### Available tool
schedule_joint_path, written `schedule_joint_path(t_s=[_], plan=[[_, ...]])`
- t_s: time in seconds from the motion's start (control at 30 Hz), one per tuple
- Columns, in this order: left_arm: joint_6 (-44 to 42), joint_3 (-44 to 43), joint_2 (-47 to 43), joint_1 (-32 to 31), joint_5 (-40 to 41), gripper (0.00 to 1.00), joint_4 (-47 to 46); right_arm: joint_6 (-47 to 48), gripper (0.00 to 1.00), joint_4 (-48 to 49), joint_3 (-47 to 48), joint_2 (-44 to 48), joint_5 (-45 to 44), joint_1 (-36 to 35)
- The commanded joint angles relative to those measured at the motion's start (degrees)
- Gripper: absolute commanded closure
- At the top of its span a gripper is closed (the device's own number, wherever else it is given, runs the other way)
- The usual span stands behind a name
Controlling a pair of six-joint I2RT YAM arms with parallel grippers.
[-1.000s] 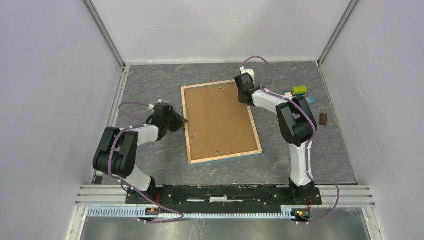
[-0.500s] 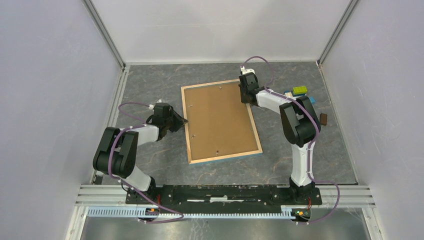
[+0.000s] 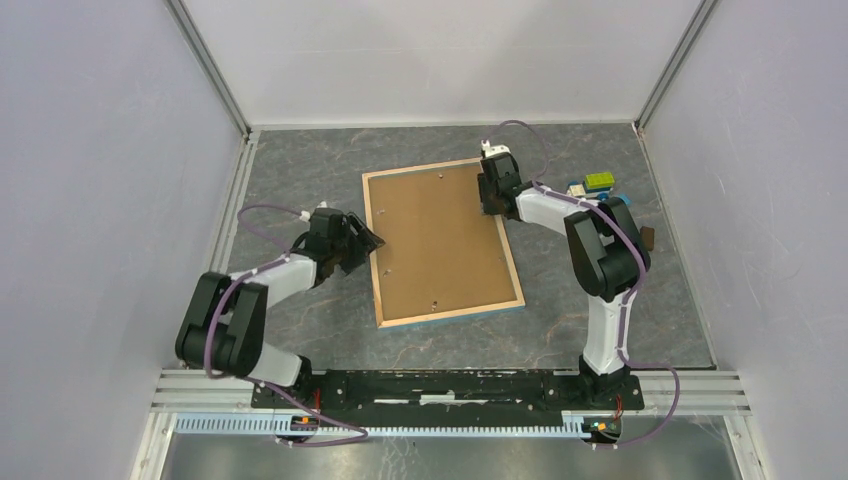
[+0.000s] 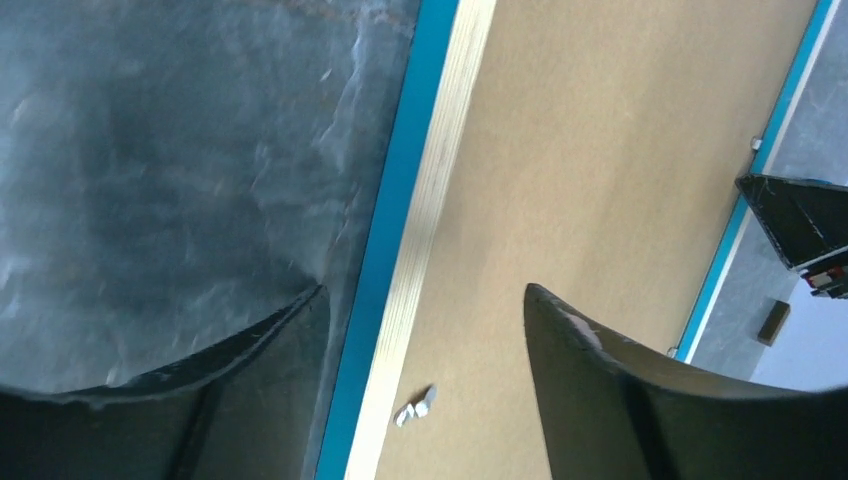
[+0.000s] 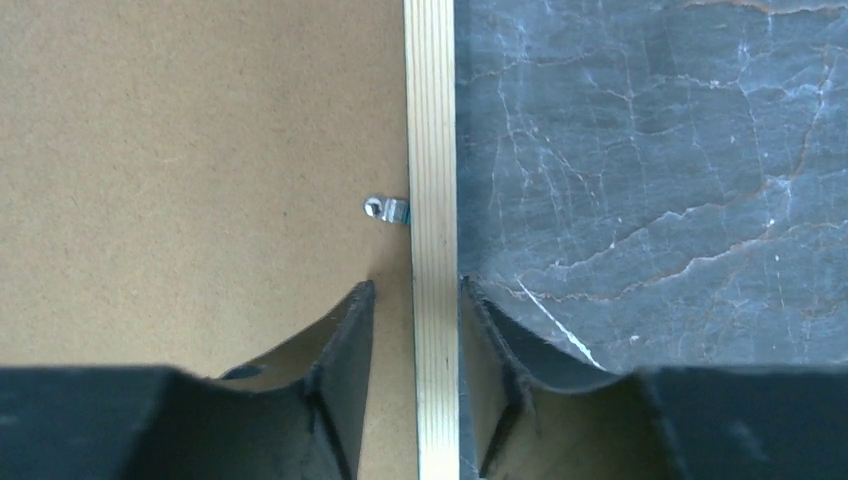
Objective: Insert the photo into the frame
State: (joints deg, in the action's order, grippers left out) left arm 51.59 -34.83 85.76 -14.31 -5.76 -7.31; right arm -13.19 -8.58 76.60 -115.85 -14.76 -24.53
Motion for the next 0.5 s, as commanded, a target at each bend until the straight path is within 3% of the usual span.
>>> schedule_joint_path(t_s=[0.0, 0.2, 0.27, 0.37, 0.47], plan=[[-1.91, 1.33, -9.62, -4.6, 5.32, 0.18, 12.68, -3.6, 0.63, -0.17, -4.31, 3.59, 0.58, 0.47], [4.25, 2.41, -21.99, -21.87, 11.99, 0.1, 24.44, -8.95, 0.85, 0.81, -7.94, 4.96, 1.58, 0.68], [8.96, 3.76, -23.98, -27.19, 12.66, 0.1, 25.03, -11.75, 1.0, 0.45, -8.36, 4.98, 1.64, 1.31], [16.45, 3.74, -22.27, -34.34, 14.37, 0.12, 26.98, -19.55, 1.0, 0.92, -12.22, 6.93, 2.06, 2.46], [25.24, 2.58, -17.58, -38.59, 14.31, 0.14, 27.16, -30.03, 1.0, 8.05, -23.33, 13.22, -0.83, 2.51]])
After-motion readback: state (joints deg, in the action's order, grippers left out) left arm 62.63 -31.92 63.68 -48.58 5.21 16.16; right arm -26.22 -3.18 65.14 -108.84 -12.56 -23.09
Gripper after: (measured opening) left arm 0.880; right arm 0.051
